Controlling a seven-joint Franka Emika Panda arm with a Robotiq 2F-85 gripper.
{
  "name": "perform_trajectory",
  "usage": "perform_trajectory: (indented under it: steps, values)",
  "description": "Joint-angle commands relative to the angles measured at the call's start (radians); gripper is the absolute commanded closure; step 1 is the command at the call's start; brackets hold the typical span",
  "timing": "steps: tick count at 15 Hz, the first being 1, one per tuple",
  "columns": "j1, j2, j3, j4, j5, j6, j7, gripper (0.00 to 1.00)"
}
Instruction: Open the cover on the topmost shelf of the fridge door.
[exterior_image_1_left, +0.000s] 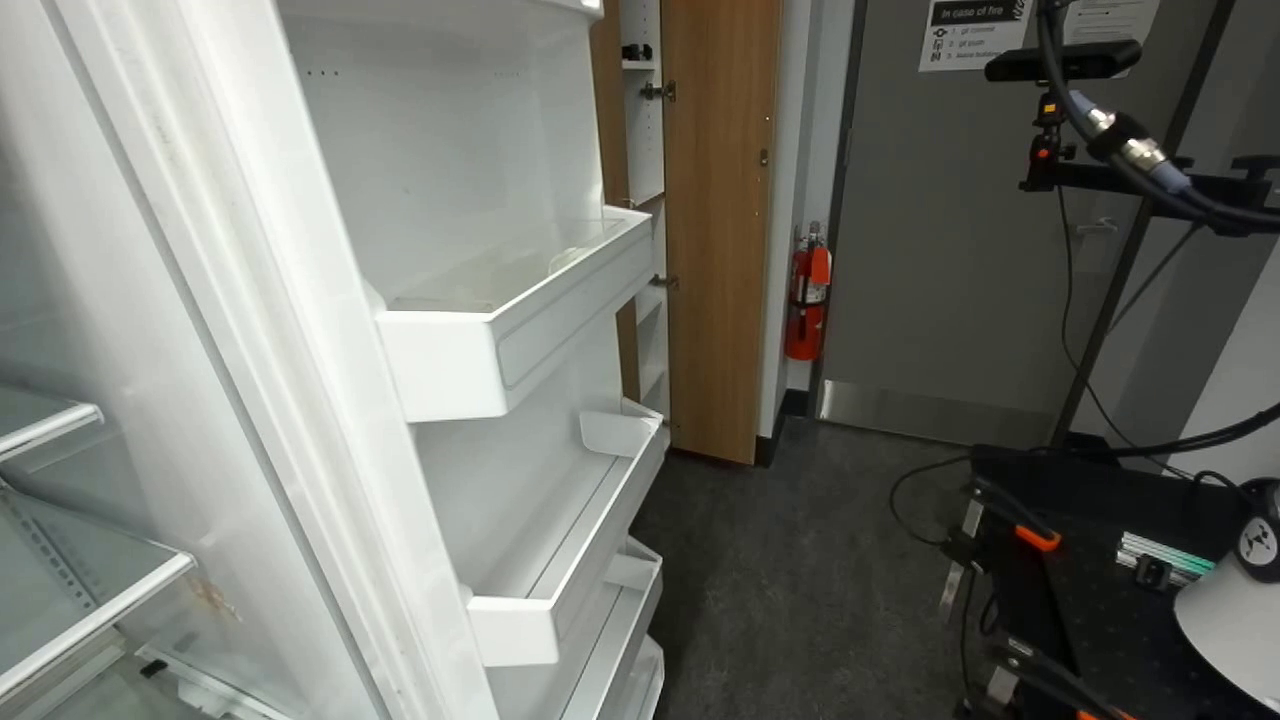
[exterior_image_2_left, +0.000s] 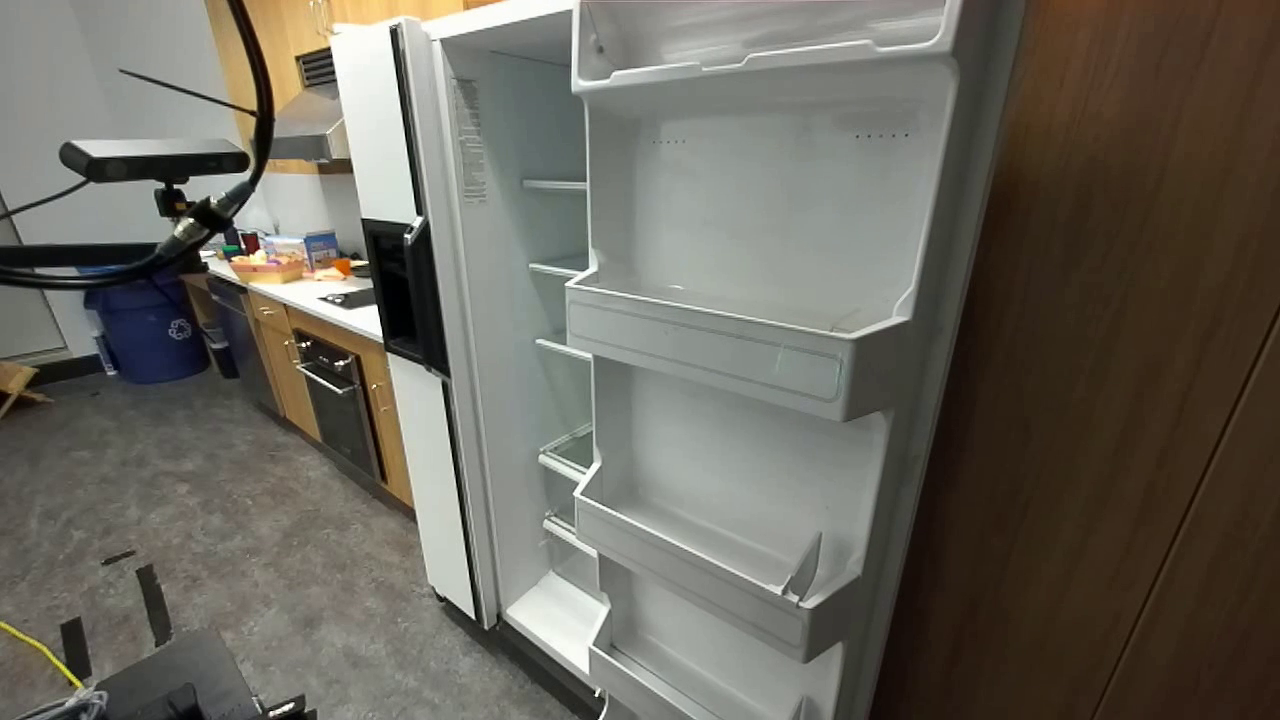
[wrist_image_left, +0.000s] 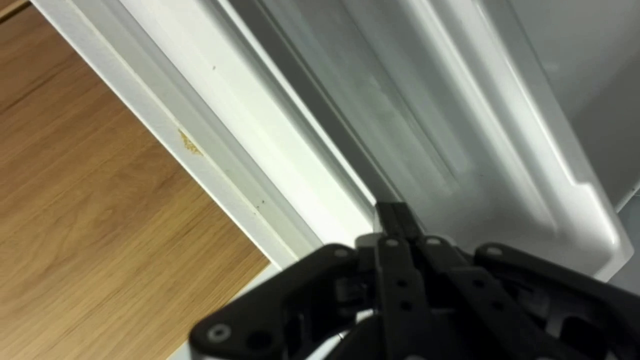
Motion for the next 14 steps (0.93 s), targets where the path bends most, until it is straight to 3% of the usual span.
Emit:
perform_trajectory:
  steps: [1, 6, 11, 14]
  values:
    - [0.003, 0.038, -0.004, 0.056, 0.025, 0.017, 0.016, 1.00]
    - [0.001, 0.060, 0.000, 0.086, 0.024, 0.014, 0.055, 1.00]
    - [-0.005, 0.075, 0.007, 0.135, 0.018, 0.041, 0.188, 1.00]
    - [-0.007, 0.069, 0.012, 0.150, 0.003, -0.010, 0.251, 1.00]
